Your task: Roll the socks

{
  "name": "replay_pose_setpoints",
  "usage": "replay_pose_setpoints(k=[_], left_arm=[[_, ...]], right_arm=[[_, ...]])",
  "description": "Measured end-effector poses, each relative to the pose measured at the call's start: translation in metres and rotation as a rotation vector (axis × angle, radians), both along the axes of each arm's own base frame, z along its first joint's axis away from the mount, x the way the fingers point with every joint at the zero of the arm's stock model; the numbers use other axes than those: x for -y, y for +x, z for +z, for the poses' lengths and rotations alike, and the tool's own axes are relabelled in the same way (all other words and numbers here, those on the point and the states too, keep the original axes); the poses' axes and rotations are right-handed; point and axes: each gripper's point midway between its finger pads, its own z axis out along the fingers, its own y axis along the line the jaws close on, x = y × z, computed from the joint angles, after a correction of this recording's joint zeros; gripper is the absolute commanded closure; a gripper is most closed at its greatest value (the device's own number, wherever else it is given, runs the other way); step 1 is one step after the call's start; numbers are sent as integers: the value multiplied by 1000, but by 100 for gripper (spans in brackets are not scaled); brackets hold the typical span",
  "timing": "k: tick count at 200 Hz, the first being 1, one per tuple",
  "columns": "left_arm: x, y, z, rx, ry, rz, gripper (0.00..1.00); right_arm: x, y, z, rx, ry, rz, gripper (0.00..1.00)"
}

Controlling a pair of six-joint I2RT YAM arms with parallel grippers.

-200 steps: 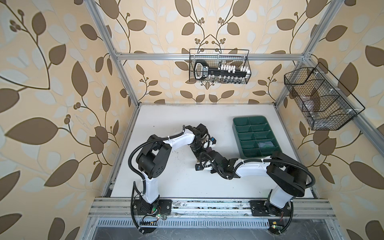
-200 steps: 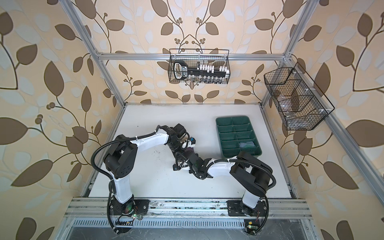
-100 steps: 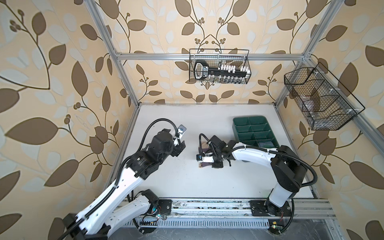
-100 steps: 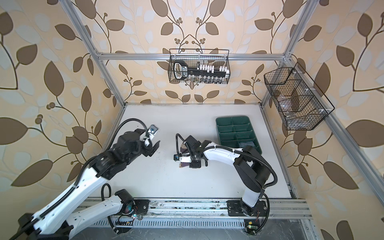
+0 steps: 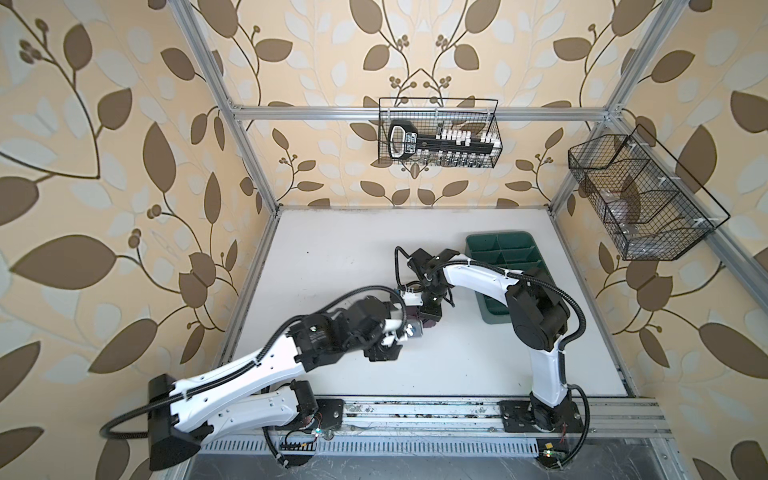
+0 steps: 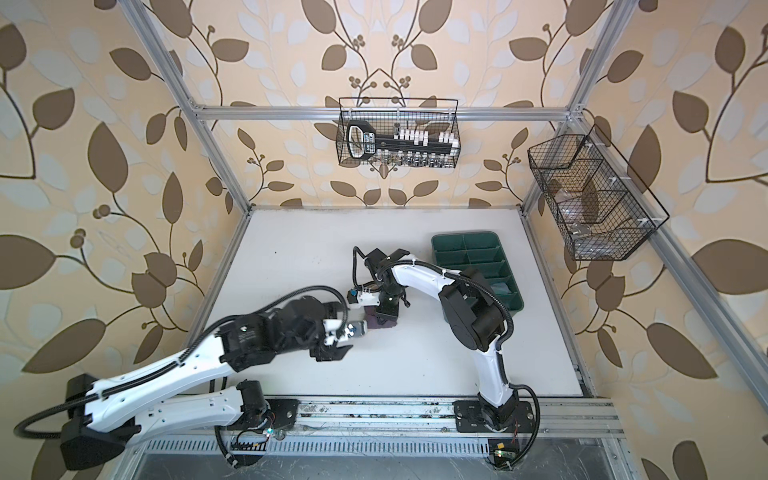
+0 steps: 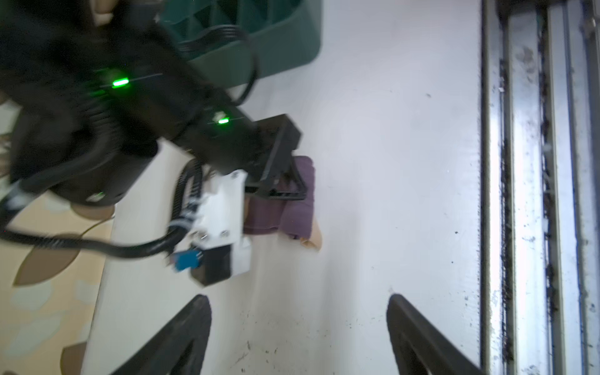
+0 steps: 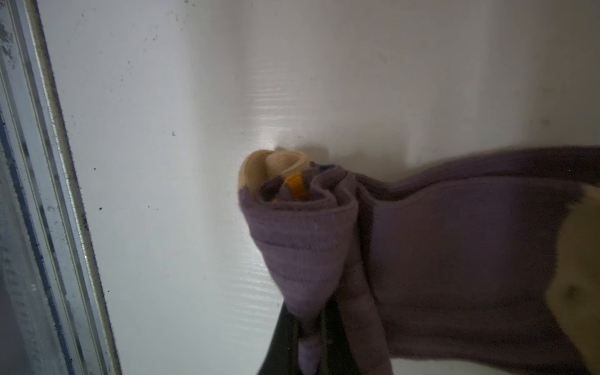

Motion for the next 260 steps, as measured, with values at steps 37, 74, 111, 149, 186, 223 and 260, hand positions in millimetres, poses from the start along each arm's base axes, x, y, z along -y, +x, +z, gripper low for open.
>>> replay_pose_setpoints(k=[37, 74, 111, 149, 186, 223, 260], left_arm=[[5, 14, -67, 43, 153, -1, 16], [22, 37, -86, 121, 194, 15, 21], [39, 49, -110, 128, 253, 0, 30], [44, 60, -135, 109, 286, 22, 43], [45, 82, -138, 138, 264, 89, 55], [45, 90, -137, 164, 254, 119, 72], [44, 104, -138, 185, 266, 170, 92]], right_arm=[[2, 4, -2, -38, 24, -22, 94], [7, 10, -4, -68, 57, -53, 89], [7, 11, -4, -80, 71, -59, 88], [7, 11, -4, -82, 76, -54, 88], [6, 12, -6, -81, 93, -51, 87], [6, 14, -6, -81, 110, -52, 87], [7, 16, -7, -75, 117, -54, 86]])
